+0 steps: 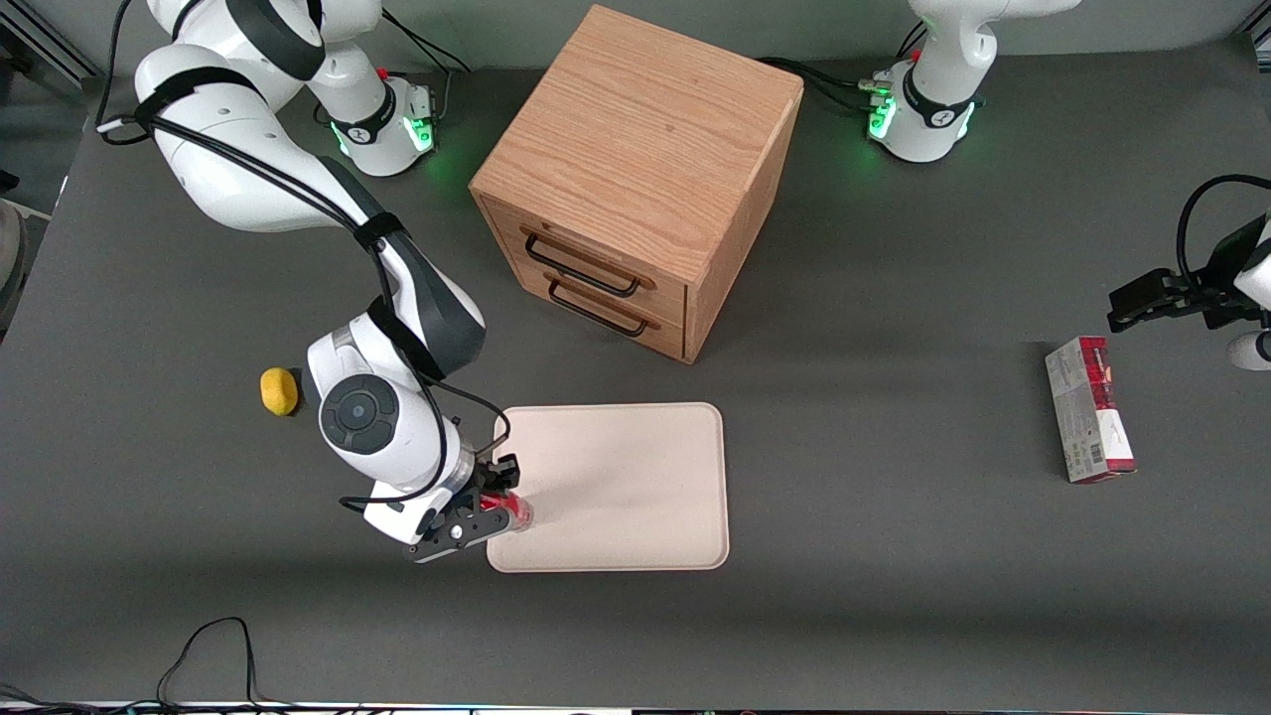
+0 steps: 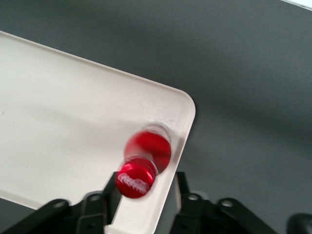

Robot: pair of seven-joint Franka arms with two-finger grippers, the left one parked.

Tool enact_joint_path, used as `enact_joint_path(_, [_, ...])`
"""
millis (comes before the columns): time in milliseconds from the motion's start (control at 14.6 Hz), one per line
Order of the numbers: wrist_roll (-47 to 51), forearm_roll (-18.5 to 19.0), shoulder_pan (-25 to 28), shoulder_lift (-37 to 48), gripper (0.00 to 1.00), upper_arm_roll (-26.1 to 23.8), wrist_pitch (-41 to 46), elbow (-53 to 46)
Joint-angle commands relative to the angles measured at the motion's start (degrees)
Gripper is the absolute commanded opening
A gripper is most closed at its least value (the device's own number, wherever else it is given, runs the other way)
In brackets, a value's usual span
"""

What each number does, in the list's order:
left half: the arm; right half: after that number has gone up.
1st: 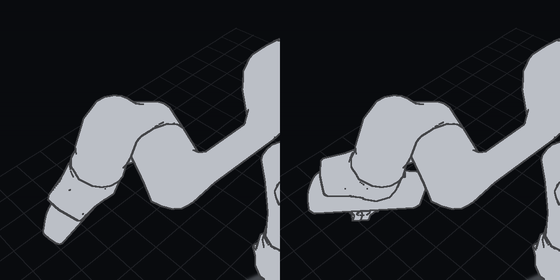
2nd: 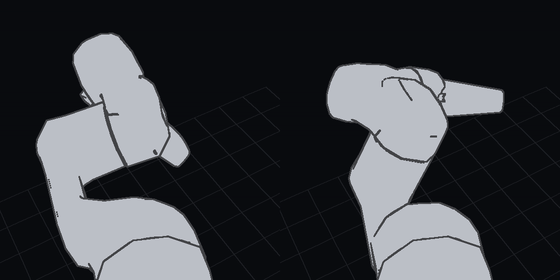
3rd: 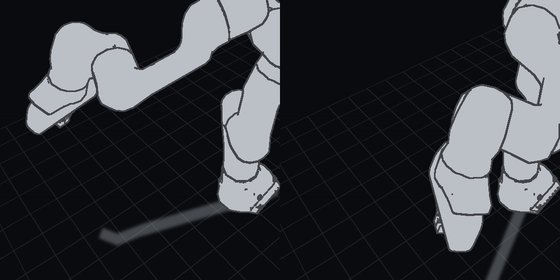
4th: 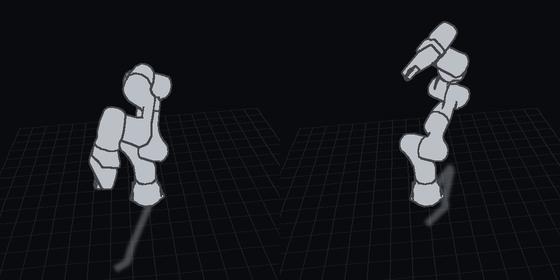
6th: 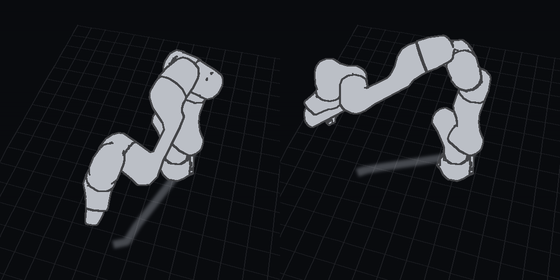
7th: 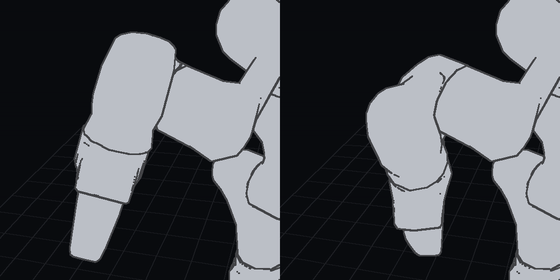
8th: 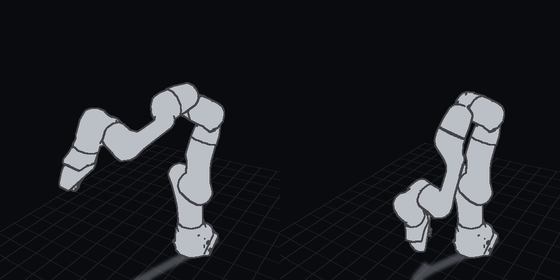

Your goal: Place coke bottle on tray

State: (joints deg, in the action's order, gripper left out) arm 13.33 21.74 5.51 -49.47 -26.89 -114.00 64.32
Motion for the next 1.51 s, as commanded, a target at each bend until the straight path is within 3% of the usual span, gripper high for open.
enact_joint_path(0, [1.88,1.82,0.03,-1.07,1.0,-0.71,0.01,-1.92])
enact_joint_path(343, [3.62,-0.63,-1.55,3.65,1.0,-0.54,2.01,-0.53])
enact_joint_path(618, [2.85,-12.21,-8.66,21.47,1.0,2.26,3.96,16.05])
enact_joint_path(824, [-1.09,-23.99,-8.15,35.54,1.0,12.44,6.06,27.4])
enact_joint_path(1167, [-5.59,-24.99,-7.8,53.05,1.0,21.77,8.87,42.8])
enact_joint_path(1441, [-6.3,-24.29,-7.36,56.41,1.0,24.07,15.46,42.21])
